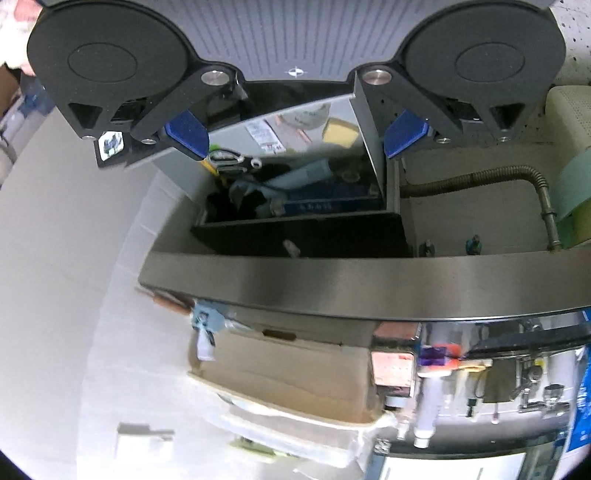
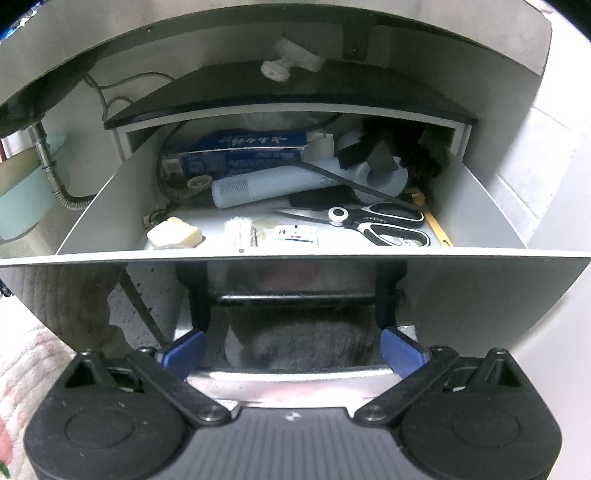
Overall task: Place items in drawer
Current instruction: 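Open the right gripper and back it away from the drawer handle, then reach the left gripper to the light-blue block with white cone and grasp it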
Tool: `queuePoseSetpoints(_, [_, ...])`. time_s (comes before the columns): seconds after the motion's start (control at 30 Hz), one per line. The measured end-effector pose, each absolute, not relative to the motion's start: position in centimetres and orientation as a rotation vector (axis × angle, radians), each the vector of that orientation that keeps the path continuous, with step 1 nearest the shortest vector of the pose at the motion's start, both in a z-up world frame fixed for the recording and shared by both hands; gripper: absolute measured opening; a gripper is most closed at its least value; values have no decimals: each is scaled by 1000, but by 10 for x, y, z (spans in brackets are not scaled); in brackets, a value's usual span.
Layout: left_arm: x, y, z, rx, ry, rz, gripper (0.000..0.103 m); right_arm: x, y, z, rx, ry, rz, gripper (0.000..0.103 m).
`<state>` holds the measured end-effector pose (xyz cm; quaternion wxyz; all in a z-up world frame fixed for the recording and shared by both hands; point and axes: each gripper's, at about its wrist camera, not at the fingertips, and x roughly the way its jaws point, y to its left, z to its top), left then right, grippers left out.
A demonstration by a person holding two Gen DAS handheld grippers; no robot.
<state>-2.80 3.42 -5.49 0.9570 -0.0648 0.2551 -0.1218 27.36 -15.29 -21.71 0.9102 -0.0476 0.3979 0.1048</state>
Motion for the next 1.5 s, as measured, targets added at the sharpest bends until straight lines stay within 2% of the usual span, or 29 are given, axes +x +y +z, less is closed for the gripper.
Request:
queuePoseSetpoints(0.23, [-26,32,-58,-148,537,-212,102,262,-158,-210,-58,762,194,103])
queuePoseSetpoints(0.63, [-18,26,-46,-115,499,-213,99,220,-162,-174,-55,483,136,103])
queuePoseSetpoints(0.97, [-1,0,-15,-25,410,-253,99,169,-148,-143,-41,445,205,103])
queuePoseSetpoints(1.5, [65,-71,37,130,256,-296,100,145,-158,-155,21,396,161,103])
